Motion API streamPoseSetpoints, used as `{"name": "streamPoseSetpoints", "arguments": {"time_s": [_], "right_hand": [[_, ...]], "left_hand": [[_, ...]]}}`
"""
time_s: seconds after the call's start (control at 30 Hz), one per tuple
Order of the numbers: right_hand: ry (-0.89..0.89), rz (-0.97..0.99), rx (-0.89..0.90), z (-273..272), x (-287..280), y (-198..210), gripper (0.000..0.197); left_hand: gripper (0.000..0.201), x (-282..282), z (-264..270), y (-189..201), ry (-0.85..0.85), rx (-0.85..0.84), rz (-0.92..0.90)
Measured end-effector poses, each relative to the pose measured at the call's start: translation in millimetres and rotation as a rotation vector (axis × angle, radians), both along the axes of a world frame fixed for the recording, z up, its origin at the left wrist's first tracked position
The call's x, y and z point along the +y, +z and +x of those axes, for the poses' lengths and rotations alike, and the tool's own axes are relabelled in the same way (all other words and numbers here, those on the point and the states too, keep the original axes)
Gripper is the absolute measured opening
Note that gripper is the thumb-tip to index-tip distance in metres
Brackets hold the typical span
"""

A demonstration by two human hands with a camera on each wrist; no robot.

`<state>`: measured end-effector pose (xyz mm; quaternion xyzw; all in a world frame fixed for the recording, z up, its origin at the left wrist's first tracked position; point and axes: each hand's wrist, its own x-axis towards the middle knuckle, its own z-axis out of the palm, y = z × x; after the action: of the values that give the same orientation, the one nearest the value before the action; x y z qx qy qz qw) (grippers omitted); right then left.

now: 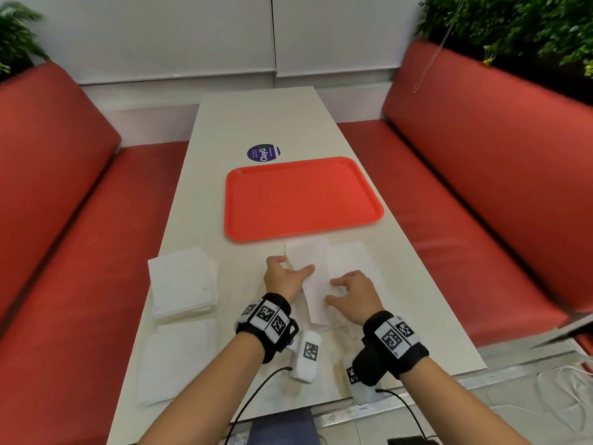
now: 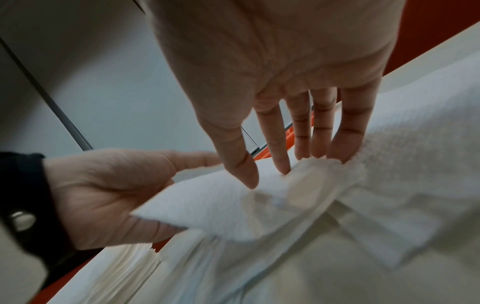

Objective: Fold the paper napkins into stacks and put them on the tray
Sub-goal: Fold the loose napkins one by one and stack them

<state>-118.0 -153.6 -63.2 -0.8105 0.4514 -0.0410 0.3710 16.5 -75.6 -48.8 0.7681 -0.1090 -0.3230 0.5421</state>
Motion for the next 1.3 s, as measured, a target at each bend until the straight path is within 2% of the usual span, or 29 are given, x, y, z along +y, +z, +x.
{"name": "streamPoseSetpoints", "arguments": {"time_s": [0.13,0.27,0.37,0.43,0.5,0.57,0.73,0.83,1.03,1.17,1.3], "right_hand": [[-0.008,0.057,-0.062,-5,-2,9,0.048],[-0.101,0.144,-0.245,-7,-6,30,0.052],[-0.065,0.345,-0.358,-2,-6,58,0.06],[0.03,0.506,-0.516,4,-3,80,0.062],[0.109,0.532,-0.698,11,2,97,0.05],[0.169,0.484,-0.804,20,5,104,0.032],[0.183,0.474,-0.858,39,8,104,0.027],[0.188,0.496,-0.859,45,12,101,0.028],[0.223,0.569,-0.886,50,15,97,0.029],[0.158,0.579,-1.001,54,13,93,0.023],[0.182,0.566,-1.004,55,13,93,0.021]], "left_hand": [[0.057,7,-2,12,-0.039,-0.112,-0.105],[0.064,24,0,42,-0.015,0.009,-0.303],[0.065,41,9,72,-0.013,0.047,-0.444],[0.064,52,16,89,-0.018,-0.002,-0.511],[0.063,61,23,98,-0.021,-0.08,-0.515],[0.06,68,28,101,-0.017,-0.11,-0.485],[0.038,82,36,99,-0.067,0.006,-0.448],[0.027,88,40,101,-0.069,-0.026,-0.439],[0.021,95,47,101,-0.047,-0.063,-0.483],[0.019,98,54,97,-0.14,-0.061,-0.518],[0.024,100,56,102,-0.236,-0.128,-0.509]]}}
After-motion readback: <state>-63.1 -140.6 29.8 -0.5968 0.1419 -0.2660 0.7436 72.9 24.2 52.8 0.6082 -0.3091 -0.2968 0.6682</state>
